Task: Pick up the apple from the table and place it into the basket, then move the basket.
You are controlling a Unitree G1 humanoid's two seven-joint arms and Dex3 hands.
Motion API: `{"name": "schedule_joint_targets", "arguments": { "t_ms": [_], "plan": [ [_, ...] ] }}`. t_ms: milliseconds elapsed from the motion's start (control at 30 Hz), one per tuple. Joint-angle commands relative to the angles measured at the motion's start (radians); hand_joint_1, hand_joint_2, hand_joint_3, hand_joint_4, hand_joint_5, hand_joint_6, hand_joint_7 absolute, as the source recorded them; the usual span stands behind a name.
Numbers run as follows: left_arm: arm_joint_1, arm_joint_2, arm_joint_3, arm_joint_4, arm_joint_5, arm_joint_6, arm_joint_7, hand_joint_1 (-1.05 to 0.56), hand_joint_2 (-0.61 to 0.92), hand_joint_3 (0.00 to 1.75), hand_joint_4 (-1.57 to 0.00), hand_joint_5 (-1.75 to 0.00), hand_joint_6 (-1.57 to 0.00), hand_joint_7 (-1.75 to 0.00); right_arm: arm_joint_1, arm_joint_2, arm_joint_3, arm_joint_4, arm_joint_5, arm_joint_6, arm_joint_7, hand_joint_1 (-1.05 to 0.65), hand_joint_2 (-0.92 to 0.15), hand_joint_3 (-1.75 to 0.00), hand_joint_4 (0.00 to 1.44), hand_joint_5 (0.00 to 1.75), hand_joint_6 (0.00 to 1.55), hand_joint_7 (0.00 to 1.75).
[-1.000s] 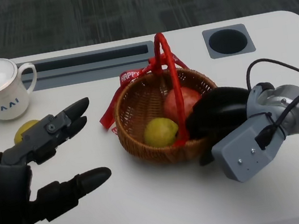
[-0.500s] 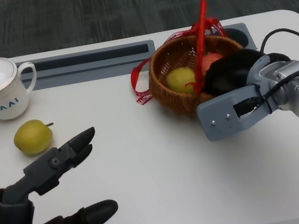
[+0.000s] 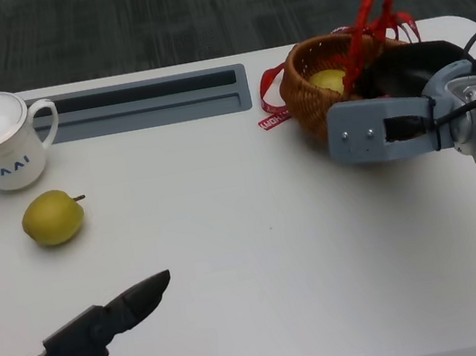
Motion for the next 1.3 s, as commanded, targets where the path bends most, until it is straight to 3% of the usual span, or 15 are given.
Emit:
{"name": "schedule_joint_targets", "arguments": {
  "t_ms": [33,133,233,333,467,533,667,900,1100,1300],
  "plan": [
    [0.022,0.000,0.001,-0.021,0.020,-0.016,0.009,-0.49,0.76,0.00,-0.90,-0.02,-0.78,-0.01,0.017,-0.009,-0.031,0.006,0.022,0.027,-0.014,-0.31,-0.92,-0.07,1.13,0.03,0.91,0.00],
    [0.029,-0.006,-0.003,-0.022,0.032,-0.018,0.011,-0.49,0.76,0.00,-0.90,-0.02,-0.79,-0.01,0.022,-0.005,-0.039,0.006,0.023,0.033,0.003,-0.33,-0.92,-0.08,1.10,0.02,0.88,0.00],
    [0.031,-0.005,-0.008,-0.019,0.033,-0.011,0.007,-0.48,0.76,0.00,-0.90,-0.02,-0.79,-0.01,0.023,0.002,-0.042,0.006,0.024,0.033,0.041,-0.44,-0.90,-0.05,0.99,0.00,0.81,0.00],
    [0.020,-0.003,-0.013,-0.014,0.031,-0.003,0.005,-0.46,0.76,0.00,-0.90,-0.01,-0.79,-0.01,0.021,0.009,-0.036,0.006,0.015,0.024,0.087,-0.61,-0.84,-0.01,0.74,0.00,0.65,0.00],
    [-0.012,-0.007,-0.021,-0.003,0.034,0.007,0.008,-0.47,0.76,0.00,-0.90,-0.01,-0.79,-0.01,0.016,0.017,-0.039,0.005,0.018,0.006,0.150,-0.87,-0.80,0.00,0.30,0.00,0.34,0.00],
    [-0.030,-0.009,-0.027,0.006,0.035,0.011,0.009,-0.48,0.75,0.00,-0.91,-0.01,-0.80,-0.01,0.016,0.017,-0.051,0.003,0.030,-0.011,0.164,-0.96,-0.81,-0.01,0.20,0.00,0.24,0.00],
    [-0.070,-0.010,-0.034,0.025,0.030,0.017,0.011,-0.48,0.75,0.00,-0.91,-0.01,-0.80,-0.01,0.011,0.008,-0.044,-0.001,0.019,-0.054,0.143,-0.94,-0.82,-0.01,0.15,0.00,0.17,0.00],
    [-0.130,-0.014,-0.034,0.069,0.052,0.000,0.020,-0.51,0.75,0.00,-0.91,-0.01,-0.81,-0.01,-0.032,-0.042,0.061,-0.005,-0.084,-0.104,0.081,-0.99,-0.86,-0.01,0.18,0.01,0.21,0.01],
    [-0.164,-0.016,-0.031,0.072,0.054,0.016,0.019,-0.51,0.74,0.00,-0.92,-0.01,-0.82,-0.01,-0.067,-0.093,0.080,-0.010,-0.088,-0.138,0.069,-0.92,-0.82,0.00,0.25,0.02,0.27,0.02],
    [-0.185,-0.006,-0.031,0.074,0.037,0.028,0.008,-0.52,0.74,0.00,-0.92,-0.01,-0.84,-0.01,-0.095,-0.138,0.106,-0.008,-0.105,-0.126,0.054,-0.93,-0.85,-0.01,0.25,0.01,0.28,0.00]
  ]
}}
